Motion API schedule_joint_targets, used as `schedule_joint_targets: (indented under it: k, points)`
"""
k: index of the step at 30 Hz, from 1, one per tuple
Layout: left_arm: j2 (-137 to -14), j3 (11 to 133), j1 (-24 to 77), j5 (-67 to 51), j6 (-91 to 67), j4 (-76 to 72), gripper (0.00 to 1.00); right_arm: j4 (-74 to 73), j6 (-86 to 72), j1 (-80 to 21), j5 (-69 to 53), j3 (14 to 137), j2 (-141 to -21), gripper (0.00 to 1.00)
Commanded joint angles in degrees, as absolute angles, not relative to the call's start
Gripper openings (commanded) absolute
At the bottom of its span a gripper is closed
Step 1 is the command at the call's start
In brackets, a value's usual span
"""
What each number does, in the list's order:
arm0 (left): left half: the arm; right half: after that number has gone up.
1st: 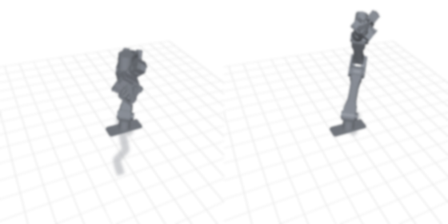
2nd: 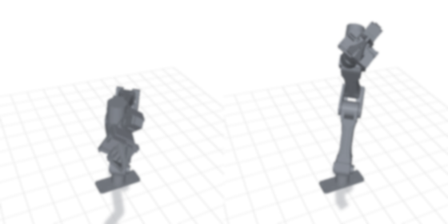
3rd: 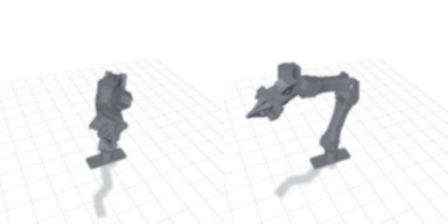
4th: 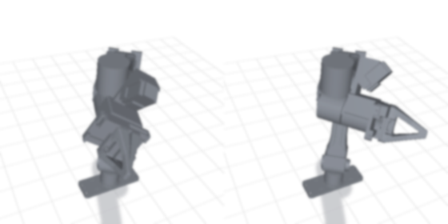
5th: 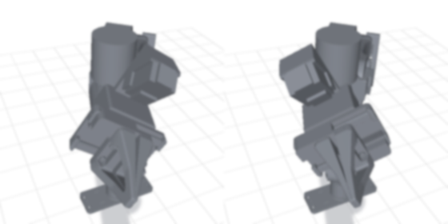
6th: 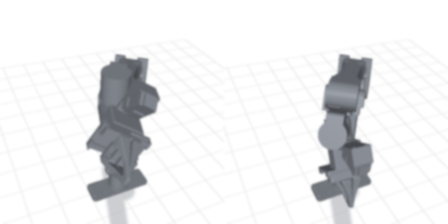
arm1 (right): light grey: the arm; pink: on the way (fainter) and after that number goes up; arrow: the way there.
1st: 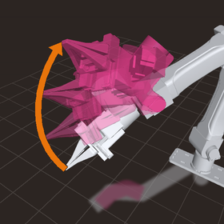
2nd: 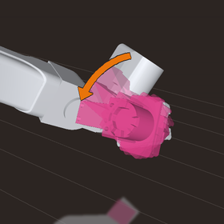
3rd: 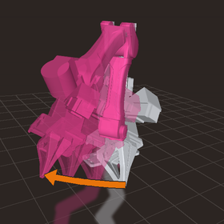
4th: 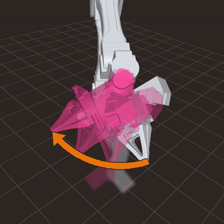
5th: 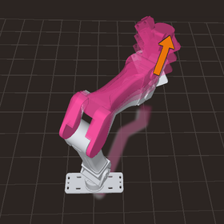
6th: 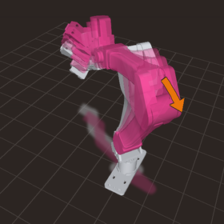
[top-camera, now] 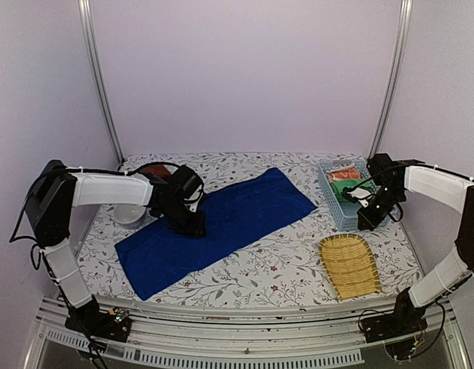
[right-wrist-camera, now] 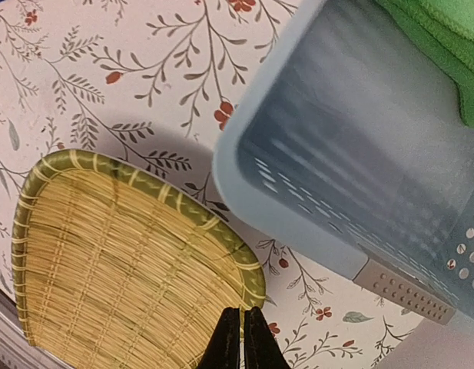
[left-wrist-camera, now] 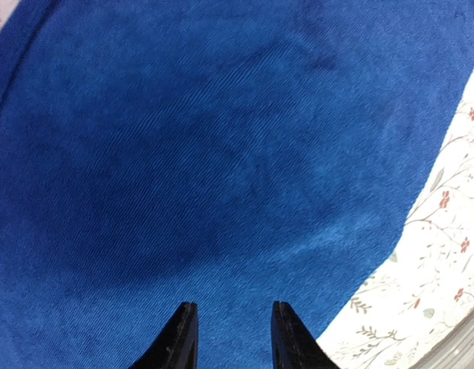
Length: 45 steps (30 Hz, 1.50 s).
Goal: Roll the towels
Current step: Move the bin to the corner of the board, then adjust the towel at the center of the board.
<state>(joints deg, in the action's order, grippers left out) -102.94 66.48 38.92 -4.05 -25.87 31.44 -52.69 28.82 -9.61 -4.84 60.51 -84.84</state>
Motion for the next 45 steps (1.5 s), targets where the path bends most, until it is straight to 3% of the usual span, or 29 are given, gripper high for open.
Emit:
schedule_joint_targets:
  k: [1,18,27,32,36,41,45]
  points:
    - [-104.71,69.29,40.28,-5.41,-24.79,30.19,0.35,-48.43,29.27,-7.88,1.29,60.57,-88.08,0.07]
    - [-101.51,65.38,41.47,-4.48,-27.40,30.40,0.36,-35.86,27.57,-3.42,1.07,84.04,-112.12,0.10]
    - [-93.89,59.37,42.51,-2.55,-33.08,34.96,0.38,-40.04,28.11,-9.35,-10.41,78.73,-101.75,0.18]
    - [-88.39,54.05,42.54,-1.28,-37.60,40.03,0.38,-40.62,33.60,-15.28,-16.47,78.72,-102.53,0.23]
    - [-85.22,50.58,42.59,-0.76,-40.05,44.49,0.32,-40.44,32.78,-18.02,-14.31,84.42,-110.02,0.20]
    - [-81.63,47.92,42.54,0.17,-42.06,49.05,0.11,-38.90,30.77,-18.11,-11.14,91.40,-118.81,0.12]
    - [-81.47,46.13,42.47,-0.91,-42.94,50.74,0.08,-39.14,31.58,-18.16,-8.06,93.55,-123.48,0.10]
